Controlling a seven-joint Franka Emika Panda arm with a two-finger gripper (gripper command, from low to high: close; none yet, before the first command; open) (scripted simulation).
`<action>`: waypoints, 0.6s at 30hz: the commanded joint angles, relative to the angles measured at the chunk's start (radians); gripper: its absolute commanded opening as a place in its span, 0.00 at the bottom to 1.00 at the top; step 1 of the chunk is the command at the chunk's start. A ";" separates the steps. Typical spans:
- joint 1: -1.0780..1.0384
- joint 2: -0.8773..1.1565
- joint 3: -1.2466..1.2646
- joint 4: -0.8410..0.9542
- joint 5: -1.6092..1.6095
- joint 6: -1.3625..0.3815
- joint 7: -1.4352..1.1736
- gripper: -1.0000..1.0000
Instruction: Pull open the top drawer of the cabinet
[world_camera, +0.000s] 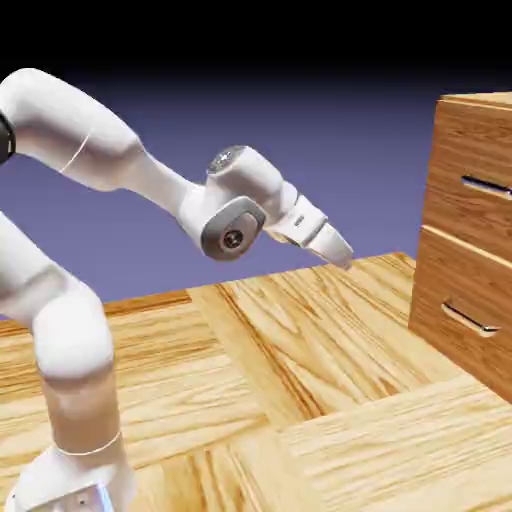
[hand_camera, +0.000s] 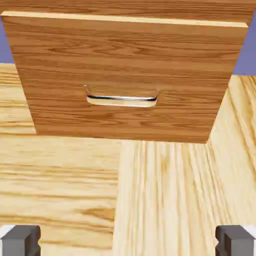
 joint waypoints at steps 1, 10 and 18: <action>-0.012 0.027 0.023 0.014 -0.035 -0.007 -0.044 0.50; -0.119 0.272 0.228 0.144 -0.349 -0.075 -0.435 0.50; -0.213 0.489 0.410 0.259 -0.629 -0.134 -0.783 0.50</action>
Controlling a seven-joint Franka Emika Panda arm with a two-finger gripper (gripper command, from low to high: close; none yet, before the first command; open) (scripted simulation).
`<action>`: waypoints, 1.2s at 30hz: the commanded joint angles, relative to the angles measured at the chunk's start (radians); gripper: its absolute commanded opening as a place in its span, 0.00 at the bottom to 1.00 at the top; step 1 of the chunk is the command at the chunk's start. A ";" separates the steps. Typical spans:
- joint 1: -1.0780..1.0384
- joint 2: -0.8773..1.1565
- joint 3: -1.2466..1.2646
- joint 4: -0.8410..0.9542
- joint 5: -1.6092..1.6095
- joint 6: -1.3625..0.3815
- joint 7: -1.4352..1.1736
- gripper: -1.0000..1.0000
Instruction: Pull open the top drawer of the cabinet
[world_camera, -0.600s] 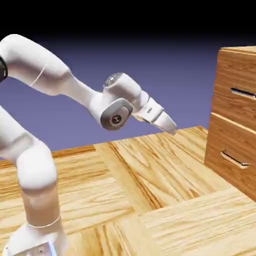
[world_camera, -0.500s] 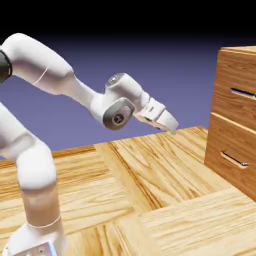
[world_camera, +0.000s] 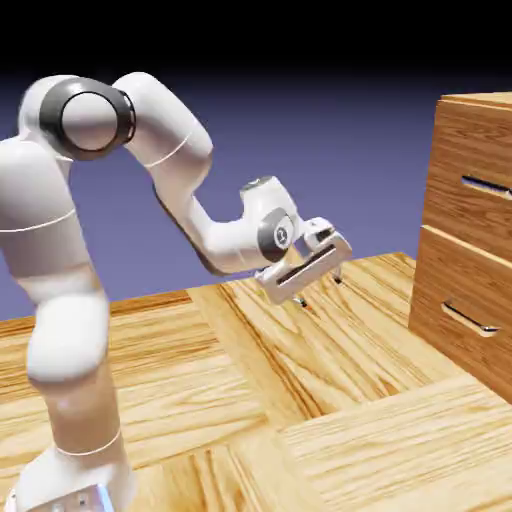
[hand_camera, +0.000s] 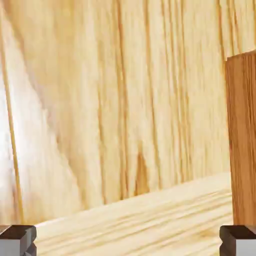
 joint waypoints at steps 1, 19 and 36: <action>-0.015 0.027 0.023 0.014 -0.035 -0.007 -0.044 0.50; -0.228 0.516 0.432 0.273 -0.664 -0.142 -0.826 0.50; -0.430 0.978 0.819 0.517 -1.257 -0.268 -1.566 0.50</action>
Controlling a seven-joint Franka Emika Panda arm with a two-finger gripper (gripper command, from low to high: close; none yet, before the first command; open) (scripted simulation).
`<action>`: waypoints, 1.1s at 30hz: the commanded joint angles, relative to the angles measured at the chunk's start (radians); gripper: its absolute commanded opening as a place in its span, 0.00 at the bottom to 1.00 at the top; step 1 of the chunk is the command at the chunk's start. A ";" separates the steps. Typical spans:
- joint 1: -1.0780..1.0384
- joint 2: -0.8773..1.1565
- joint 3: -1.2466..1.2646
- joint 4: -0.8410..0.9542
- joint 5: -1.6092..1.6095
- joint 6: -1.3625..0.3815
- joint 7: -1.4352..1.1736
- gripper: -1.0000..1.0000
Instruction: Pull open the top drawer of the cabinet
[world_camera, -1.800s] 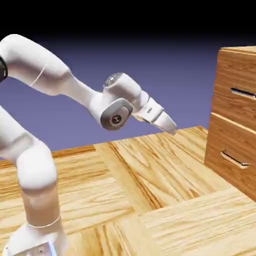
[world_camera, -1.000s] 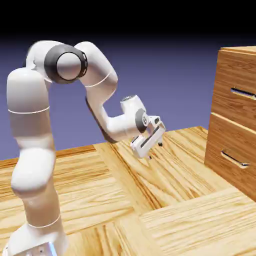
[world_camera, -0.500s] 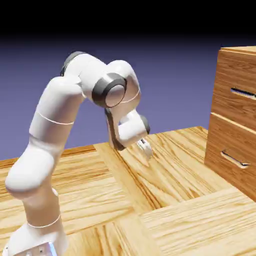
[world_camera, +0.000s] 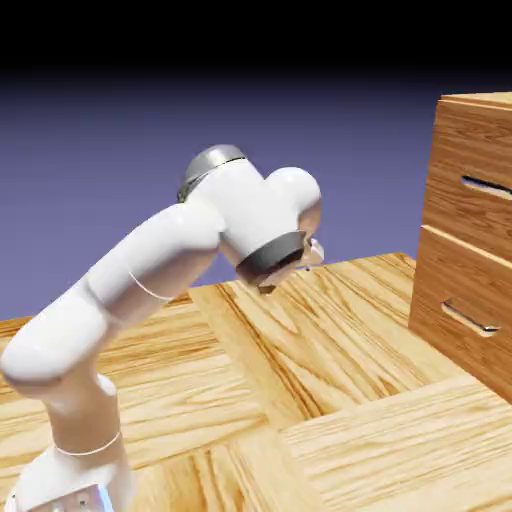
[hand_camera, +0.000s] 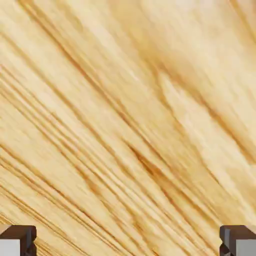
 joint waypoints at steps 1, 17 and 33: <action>-0.012 0.027 0.023 0.014 -0.035 -0.007 -0.044 0.50; -0.202 0.462 0.387 0.244 -0.594 -0.127 -0.739 0.50; -0.209 0.701 0.603 0.561 -0.914 -0.122 -1.176 0.50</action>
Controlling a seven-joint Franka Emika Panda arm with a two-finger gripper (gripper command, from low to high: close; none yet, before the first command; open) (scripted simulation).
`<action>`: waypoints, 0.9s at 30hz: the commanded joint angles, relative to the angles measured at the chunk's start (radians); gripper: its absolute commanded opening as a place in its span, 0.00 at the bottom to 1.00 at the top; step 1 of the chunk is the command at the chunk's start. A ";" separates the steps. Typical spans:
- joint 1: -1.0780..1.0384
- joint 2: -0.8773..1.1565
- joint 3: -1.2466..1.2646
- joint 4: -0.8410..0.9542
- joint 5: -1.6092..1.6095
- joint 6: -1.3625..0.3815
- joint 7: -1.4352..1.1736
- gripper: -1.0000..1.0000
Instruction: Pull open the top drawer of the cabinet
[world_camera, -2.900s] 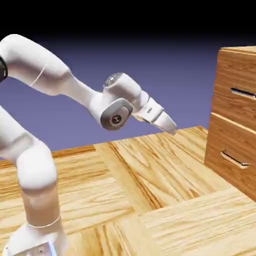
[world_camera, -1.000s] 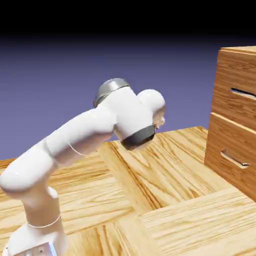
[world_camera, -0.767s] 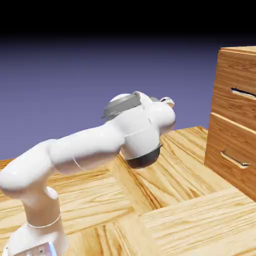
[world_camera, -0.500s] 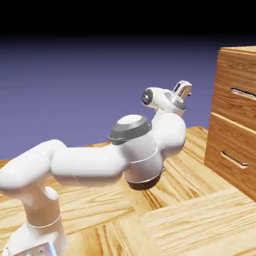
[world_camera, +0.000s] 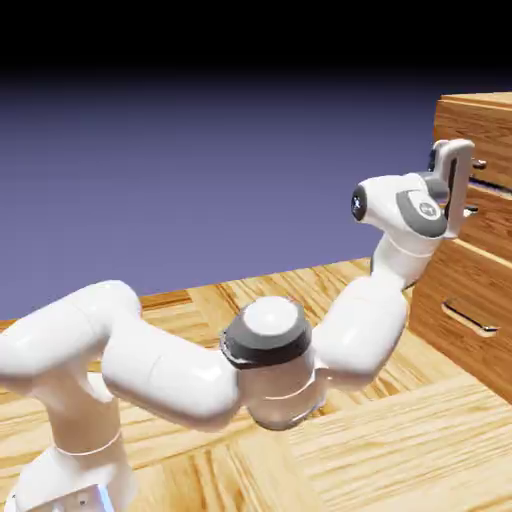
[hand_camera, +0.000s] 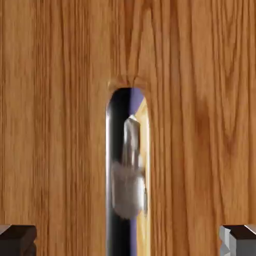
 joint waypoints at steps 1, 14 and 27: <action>0.021 -0.003 0.000 0.036 0.002 0.015 -0.006 0.50; -0.133 0.022 -0.001 -0.231 -0.009 -0.096 0.032 0.00; -0.423 0.063 0.008 -0.702 0.013 -0.277 0.079 0.00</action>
